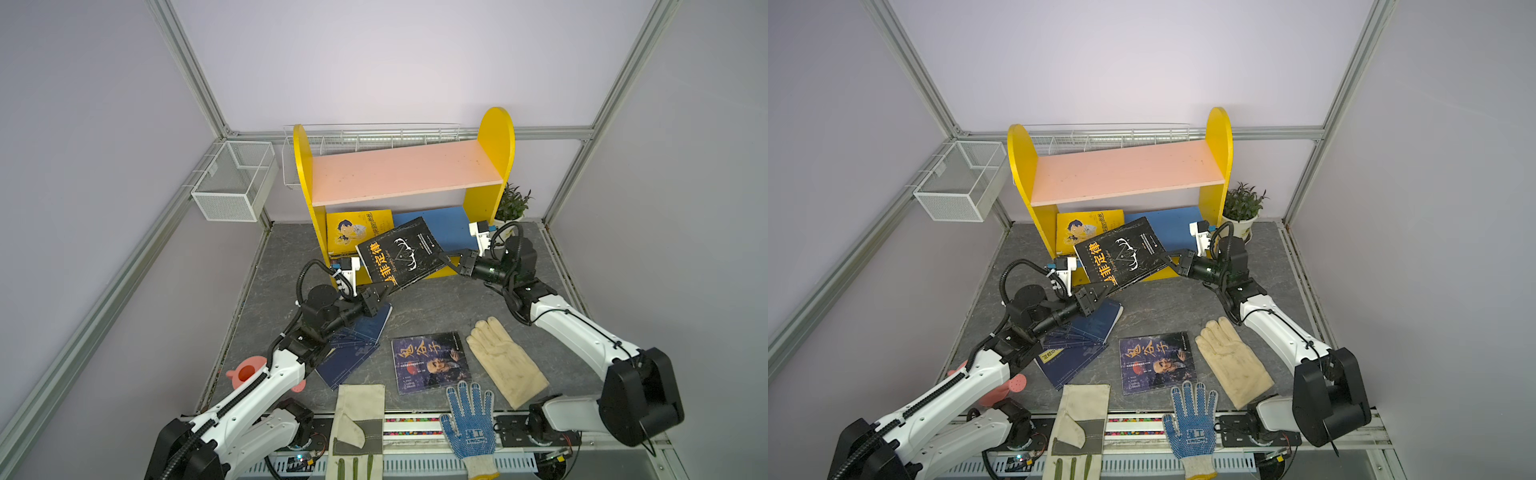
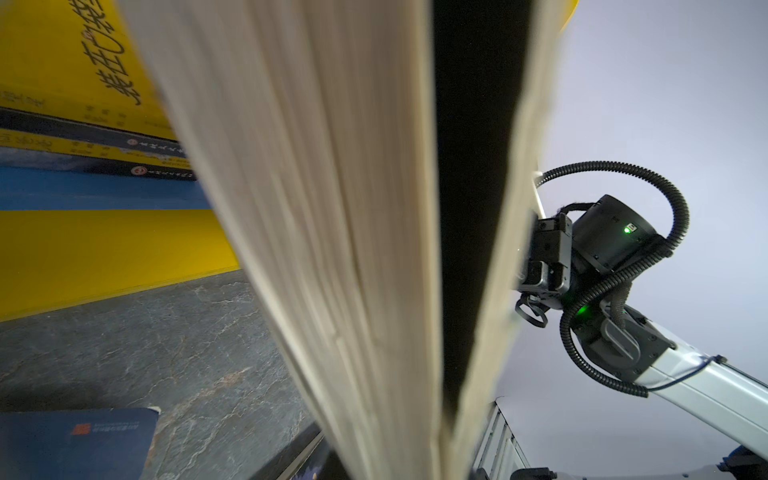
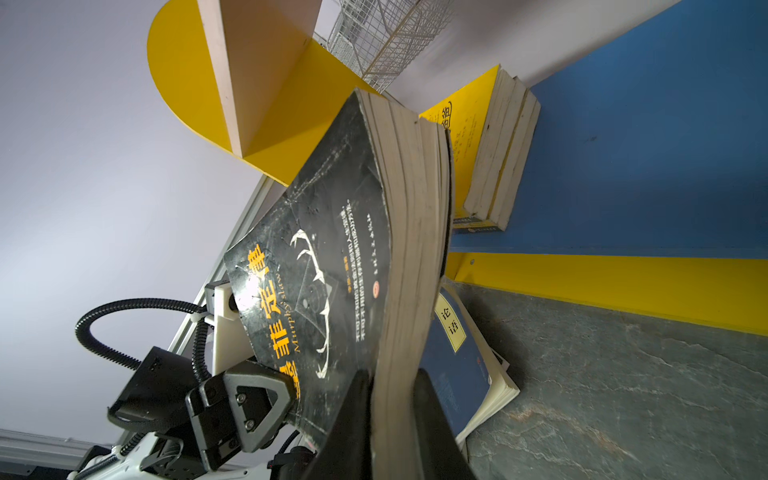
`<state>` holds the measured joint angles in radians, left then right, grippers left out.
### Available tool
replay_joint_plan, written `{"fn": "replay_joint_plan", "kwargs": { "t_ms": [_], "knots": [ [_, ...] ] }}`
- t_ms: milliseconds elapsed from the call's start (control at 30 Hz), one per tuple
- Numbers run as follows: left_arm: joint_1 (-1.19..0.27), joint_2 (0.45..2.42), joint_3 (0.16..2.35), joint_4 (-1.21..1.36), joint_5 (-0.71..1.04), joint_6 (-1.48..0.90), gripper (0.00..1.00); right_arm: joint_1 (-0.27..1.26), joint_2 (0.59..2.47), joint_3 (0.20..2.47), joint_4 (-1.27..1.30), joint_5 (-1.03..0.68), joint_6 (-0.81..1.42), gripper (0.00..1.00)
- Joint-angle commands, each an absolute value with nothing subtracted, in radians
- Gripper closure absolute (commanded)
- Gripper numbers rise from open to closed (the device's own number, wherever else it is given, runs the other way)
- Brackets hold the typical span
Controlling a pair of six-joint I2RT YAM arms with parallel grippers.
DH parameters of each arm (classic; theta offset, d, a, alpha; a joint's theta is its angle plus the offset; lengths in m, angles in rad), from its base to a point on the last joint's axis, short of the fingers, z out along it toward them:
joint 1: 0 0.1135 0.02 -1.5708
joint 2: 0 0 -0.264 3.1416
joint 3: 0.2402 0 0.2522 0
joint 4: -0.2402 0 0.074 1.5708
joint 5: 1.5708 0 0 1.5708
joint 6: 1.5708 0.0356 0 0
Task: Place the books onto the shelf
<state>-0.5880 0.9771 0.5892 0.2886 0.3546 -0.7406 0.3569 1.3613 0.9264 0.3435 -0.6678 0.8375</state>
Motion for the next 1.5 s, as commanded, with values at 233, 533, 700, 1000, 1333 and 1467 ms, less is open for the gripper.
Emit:
{"fn": "replay_joint_plan", "kwargs": {
  "t_ms": [233, 533, 700, 1000, 1333, 1467],
  "knots": [
    [-0.598, 0.971, 0.618, 0.268, 0.306, -0.725, 0.32, 0.363, 1.285, 0.886, 0.491, -0.619, 0.884, 0.94],
    [-0.595, 0.797, 0.584, -0.093, -0.163, -0.792, 0.09, 0.346, 1.261, 0.903, 0.519, -0.524, 0.932, 0.94],
    [-0.594, 0.672, 0.544, -0.398, -0.49, -0.974, 0.08, 0.372, 1.323, 0.913, 0.673, -0.463, 1.025, 0.94],
    [-0.592, 0.496, 0.419, -0.566, -0.609, -1.157, 0.08, 0.434, 1.489, 1.027, 0.807, -0.369, 1.104, 0.94],
    [-0.592, 0.573, 0.417, -0.596, -0.611, -1.181, 0.07, 0.536, 1.753, 1.285, 0.768, -0.237, 1.051, 0.93],
    [-0.591, 0.596, 0.417, -0.568, -0.599, -1.174, 0.07, 0.572, 1.843, 1.347, 0.759, -0.185, 1.067, 0.93]
  ]
}}
